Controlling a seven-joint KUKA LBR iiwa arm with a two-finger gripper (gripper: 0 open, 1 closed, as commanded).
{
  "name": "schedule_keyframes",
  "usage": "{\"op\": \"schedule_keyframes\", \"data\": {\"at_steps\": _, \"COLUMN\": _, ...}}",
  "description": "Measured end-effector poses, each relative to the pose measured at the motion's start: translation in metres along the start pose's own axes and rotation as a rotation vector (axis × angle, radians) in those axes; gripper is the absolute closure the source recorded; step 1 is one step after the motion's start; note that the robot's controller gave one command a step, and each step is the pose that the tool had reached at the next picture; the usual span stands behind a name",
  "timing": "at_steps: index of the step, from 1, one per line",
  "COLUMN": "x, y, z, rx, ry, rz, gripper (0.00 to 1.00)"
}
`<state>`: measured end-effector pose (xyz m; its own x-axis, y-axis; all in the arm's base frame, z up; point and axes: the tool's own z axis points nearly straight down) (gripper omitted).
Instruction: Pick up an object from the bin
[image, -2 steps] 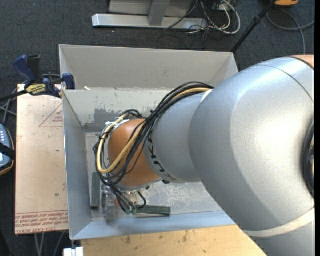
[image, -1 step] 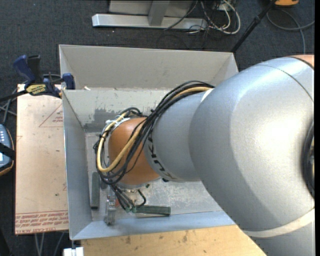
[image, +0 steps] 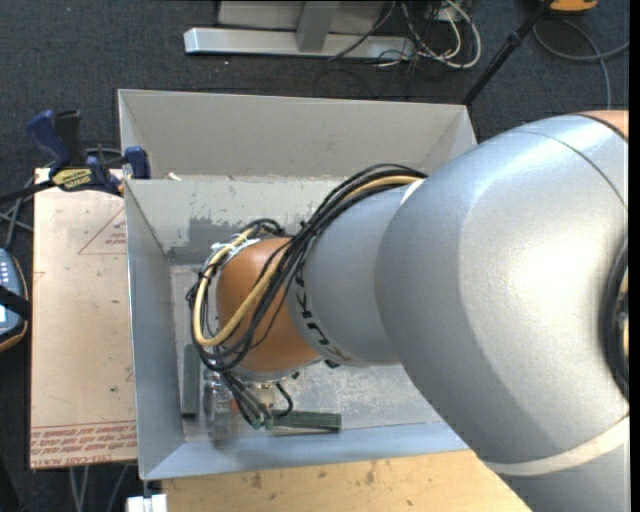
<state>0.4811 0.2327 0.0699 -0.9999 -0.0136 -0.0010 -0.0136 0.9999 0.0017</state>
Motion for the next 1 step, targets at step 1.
{"op": "schedule_keyframes", "data": {"at_steps": 1, "x": -0.0035, "y": 0.0001, "z": -0.0018, "rx": -0.003, "ry": -0.013, "rz": 0.002, "gripper": 0.0}}
